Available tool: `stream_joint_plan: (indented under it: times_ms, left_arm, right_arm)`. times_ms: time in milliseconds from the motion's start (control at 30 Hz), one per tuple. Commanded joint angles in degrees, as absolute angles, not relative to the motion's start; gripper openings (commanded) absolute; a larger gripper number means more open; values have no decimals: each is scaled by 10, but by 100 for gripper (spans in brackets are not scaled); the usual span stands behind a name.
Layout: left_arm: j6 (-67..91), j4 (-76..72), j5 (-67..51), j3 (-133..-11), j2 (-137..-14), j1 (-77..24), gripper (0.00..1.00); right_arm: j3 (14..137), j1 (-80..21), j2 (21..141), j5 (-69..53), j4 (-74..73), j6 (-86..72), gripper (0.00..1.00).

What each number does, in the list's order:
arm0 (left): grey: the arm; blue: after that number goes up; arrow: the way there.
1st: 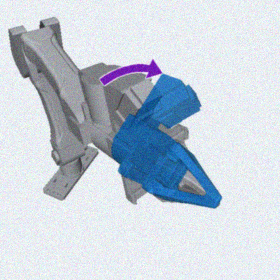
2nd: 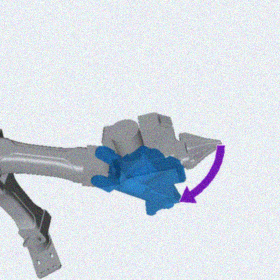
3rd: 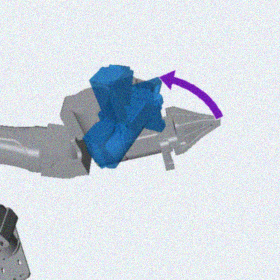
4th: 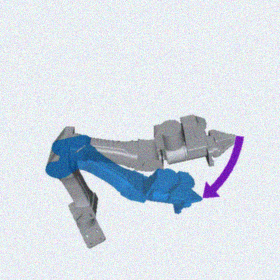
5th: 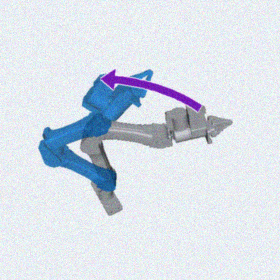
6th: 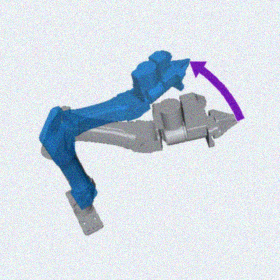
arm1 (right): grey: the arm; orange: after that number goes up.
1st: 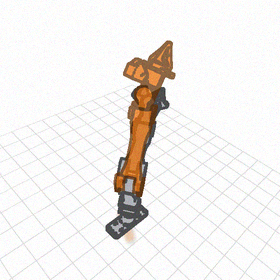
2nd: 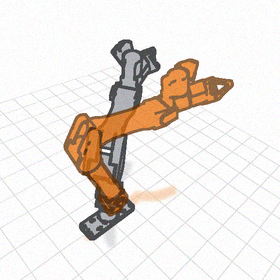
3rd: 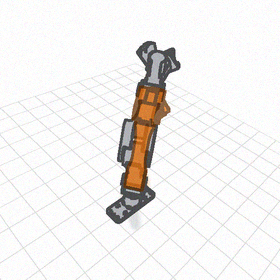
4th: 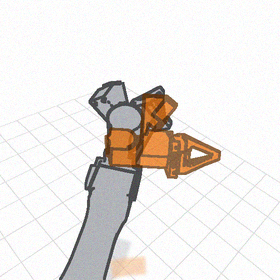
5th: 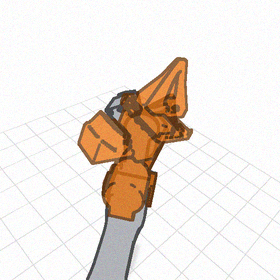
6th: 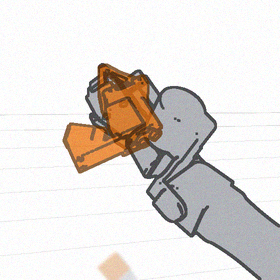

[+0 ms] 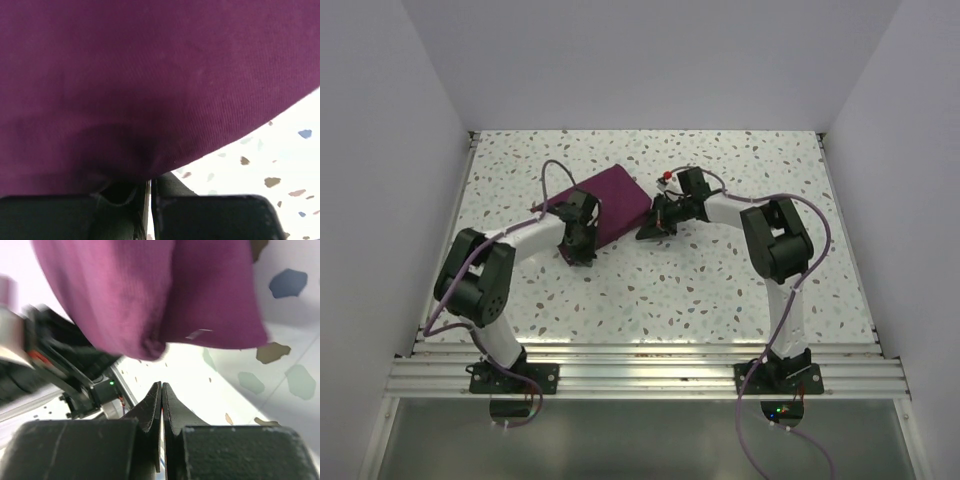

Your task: Prepare the surgical pack

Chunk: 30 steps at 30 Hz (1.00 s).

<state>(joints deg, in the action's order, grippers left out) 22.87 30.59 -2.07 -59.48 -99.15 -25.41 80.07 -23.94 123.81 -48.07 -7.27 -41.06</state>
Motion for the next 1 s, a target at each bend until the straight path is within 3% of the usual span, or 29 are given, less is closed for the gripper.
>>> stream_joint_plan:
  times_ms: [0,200,333,433,500,633,767,967]
  left_arm:
    - [164,316,6,-622,-974,-236,7]
    - [205,307,-88,-524,-835,-239,19]
    - [248,301,-132,-449,-699,-250,39]
    - [277,290,-132,-435,-642,-251,50]
    - [290,266,-127,-440,-623,-251,56]
    - [318,226,-124,-450,-625,-250,74]
    - [378,170,-131,-420,-609,-244,82]
    - [457,89,-168,-354,-564,-239,89]
  right_arm:
    - [827,-242,1203,-462,-135,-366,0]
    - [817,-243,1119,-389,-268,-281,2]
    - [798,-245,1067,-279,-345,-231,10]
    - [797,-250,1048,-195,-374,-231,41]
    - [794,-250,1041,-178,-373,-244,99]
    - [767,-252,994,-126,-357,-269,99]
    - [717,-253,959,-150,-332,-280,99]
    - [578,-259,872,-244,-182,-317,99]
